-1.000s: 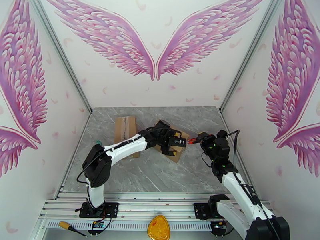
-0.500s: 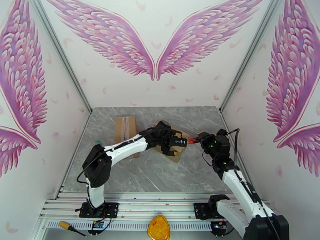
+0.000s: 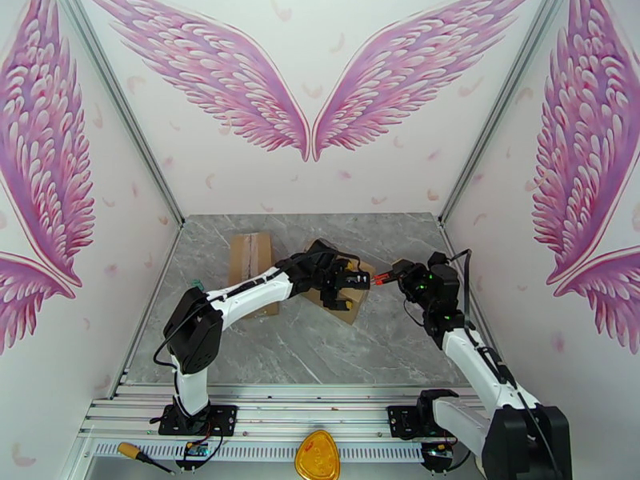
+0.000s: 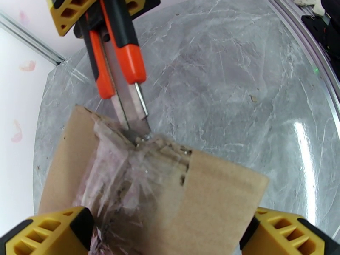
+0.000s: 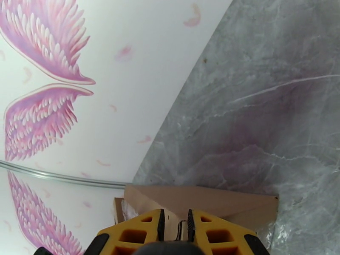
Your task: Unpack the express box
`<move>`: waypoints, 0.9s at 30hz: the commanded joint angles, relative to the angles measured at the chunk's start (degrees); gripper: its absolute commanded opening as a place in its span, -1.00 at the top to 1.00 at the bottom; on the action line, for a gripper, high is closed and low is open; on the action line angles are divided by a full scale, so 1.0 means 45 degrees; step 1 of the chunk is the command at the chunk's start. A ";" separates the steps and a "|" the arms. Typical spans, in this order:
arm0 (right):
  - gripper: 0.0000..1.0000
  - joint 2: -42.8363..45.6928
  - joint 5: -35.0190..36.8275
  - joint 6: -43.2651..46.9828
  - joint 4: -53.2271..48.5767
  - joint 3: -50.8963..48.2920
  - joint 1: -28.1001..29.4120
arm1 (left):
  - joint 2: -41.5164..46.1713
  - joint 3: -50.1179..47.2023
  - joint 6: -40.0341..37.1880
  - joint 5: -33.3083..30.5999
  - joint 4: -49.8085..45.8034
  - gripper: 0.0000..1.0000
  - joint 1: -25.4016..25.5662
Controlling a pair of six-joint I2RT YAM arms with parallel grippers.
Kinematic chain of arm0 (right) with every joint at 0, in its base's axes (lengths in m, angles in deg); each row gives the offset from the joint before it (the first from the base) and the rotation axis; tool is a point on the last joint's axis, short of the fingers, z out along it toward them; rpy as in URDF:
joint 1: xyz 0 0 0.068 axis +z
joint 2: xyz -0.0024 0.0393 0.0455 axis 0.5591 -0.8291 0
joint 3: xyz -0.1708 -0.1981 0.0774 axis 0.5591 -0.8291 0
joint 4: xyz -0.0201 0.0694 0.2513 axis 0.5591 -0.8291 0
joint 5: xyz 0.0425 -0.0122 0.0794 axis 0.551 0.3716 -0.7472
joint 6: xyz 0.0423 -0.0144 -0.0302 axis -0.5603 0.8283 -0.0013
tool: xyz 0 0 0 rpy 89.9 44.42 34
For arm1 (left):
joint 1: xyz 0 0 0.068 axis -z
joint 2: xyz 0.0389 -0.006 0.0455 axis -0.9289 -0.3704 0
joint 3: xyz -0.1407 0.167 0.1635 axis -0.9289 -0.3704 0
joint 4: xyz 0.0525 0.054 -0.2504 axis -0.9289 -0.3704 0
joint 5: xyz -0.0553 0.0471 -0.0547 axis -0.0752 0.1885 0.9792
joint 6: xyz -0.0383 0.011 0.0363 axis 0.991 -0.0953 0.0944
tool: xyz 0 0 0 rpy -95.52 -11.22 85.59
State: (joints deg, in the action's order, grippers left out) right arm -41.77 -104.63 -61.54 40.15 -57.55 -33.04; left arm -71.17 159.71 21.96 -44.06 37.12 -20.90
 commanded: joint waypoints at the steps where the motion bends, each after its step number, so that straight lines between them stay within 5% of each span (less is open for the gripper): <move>1: 1.00 0.1060 -0.2537 -0.0841 -0.1114 -0.1511 0.0936 | -0.0665 0.0710 0.1553 -0.2243 0.3773 -0.90 0.0004; 14: 1.00 0.4225 -0.0418 -0.2124 -0.2037 -0.3087 0.1735 | -0.0905 0.1081 0.2615 -0.2839 0.3805 -0.94 -0.0199; 27: 1.00 0.1602 -0.3679 -0.0724 -0.2830 -0.1317 0.1491 | -0.0285 0.0893 -0.1156 0.0970 0.1163 -0.88 -0.0659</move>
State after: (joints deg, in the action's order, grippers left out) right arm -31.13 -97.75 -69.06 37.64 -64.23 -29.11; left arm -73.00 160.76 20.76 -39.75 38.52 -22.43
